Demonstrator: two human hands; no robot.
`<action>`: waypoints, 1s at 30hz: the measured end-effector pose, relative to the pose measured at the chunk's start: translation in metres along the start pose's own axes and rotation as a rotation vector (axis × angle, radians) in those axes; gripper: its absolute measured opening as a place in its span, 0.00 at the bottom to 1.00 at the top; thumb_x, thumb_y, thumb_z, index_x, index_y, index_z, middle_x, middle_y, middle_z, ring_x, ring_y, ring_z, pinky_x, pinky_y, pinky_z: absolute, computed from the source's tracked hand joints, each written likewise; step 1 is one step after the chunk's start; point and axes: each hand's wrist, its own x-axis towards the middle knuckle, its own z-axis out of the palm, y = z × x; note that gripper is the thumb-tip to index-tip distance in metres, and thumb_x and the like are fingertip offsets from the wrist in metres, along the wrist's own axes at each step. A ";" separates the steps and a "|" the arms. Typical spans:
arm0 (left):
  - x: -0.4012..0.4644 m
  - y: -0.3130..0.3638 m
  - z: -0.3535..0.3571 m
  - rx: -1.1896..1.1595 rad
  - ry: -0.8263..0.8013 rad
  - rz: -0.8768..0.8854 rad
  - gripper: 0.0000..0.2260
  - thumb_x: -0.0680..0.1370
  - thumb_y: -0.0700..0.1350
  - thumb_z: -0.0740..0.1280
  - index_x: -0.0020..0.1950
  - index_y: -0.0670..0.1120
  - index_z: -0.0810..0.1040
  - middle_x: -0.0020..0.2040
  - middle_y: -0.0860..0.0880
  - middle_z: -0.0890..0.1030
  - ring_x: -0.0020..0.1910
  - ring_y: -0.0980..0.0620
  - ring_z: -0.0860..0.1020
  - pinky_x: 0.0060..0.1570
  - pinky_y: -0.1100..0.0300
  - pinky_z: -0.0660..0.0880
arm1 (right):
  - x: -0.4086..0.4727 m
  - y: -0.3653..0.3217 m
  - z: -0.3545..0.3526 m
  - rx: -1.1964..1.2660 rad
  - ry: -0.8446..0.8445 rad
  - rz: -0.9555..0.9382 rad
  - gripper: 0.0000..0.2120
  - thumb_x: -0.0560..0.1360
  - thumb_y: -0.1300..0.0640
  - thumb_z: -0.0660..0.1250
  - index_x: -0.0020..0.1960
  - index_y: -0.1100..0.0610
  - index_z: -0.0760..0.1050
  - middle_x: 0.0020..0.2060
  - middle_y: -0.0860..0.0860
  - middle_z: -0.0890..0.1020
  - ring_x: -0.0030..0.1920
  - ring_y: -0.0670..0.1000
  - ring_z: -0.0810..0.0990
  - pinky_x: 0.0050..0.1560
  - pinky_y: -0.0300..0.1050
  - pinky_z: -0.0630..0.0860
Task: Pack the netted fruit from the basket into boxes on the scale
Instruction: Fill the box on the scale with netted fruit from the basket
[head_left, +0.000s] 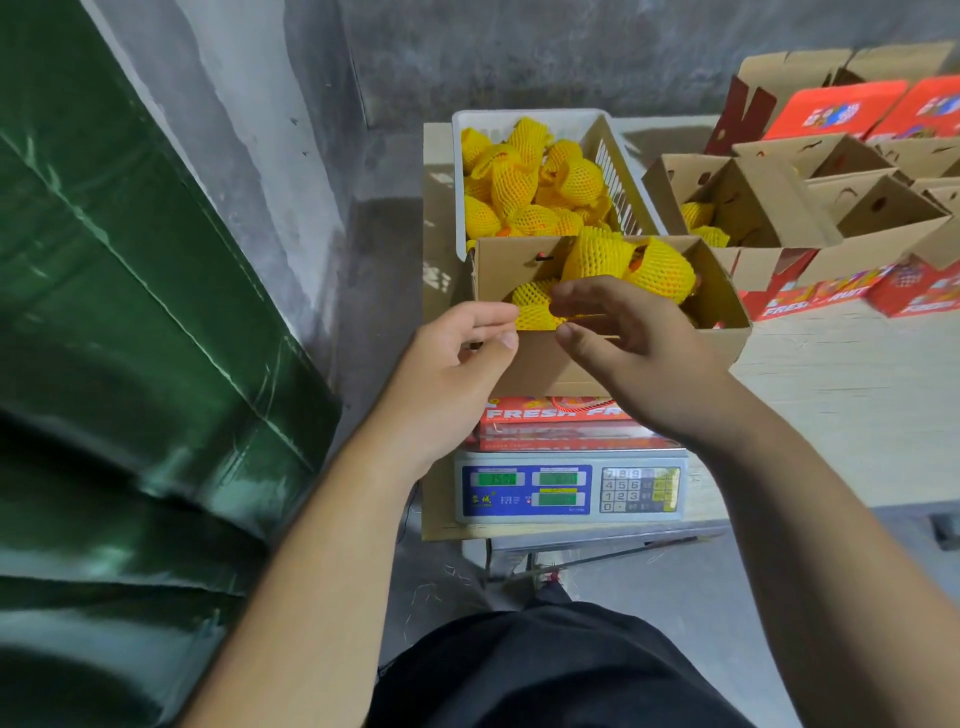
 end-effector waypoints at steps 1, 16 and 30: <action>0.000 0.000 0.000 -0.013 0.000 -0.002 0.12 0.84 0.51 0.67 0.67 0.60 0.80 0.62 0.61 0.83 0.62 0.63 0.80 0.53 0.67 0.79 | -0.001 0.001 0.001 0.010 -0.007 -0.001 0.17 0.83 0.51 0.67 0.71 0.50 0.76 0.65 0.43 0.80 0.62 0.39 0.79 0.59 0.37 0.79; 0.010 0.004 0.012 0.010 0.000 -0.001 0.10 0.84 0.51 0.67 0.64 0.64 0.79 0.62 0.62 0.83 0.61 0.67 0.79 0.63 0.61 0.75 | 0.003 0.015 -0.002 0.125 -0.066 -0.010 0.14 0.83 0.53 0.68 0.68 0.49 0.77 0.60 0.44 0.83 0.61 0.44 0.82 0.60 0.48 0.82; 0.110 0.042 0.056 -0.002 0.065 0.068 0.12 0.84 0.42 0.66 0.65 0.54 0.81 0.57 0.57 0.85 0.57 0.68 0.80 0.55 0.74 0.74 | 0.082 0.036 -0.051 0.208 -0.008 -0.032 0.14 0.83 0.62 0.67 0.67 0.58 0.77 0.58 0.48 0.84 0.56 0.44 0.84 0.57 0.41 0.81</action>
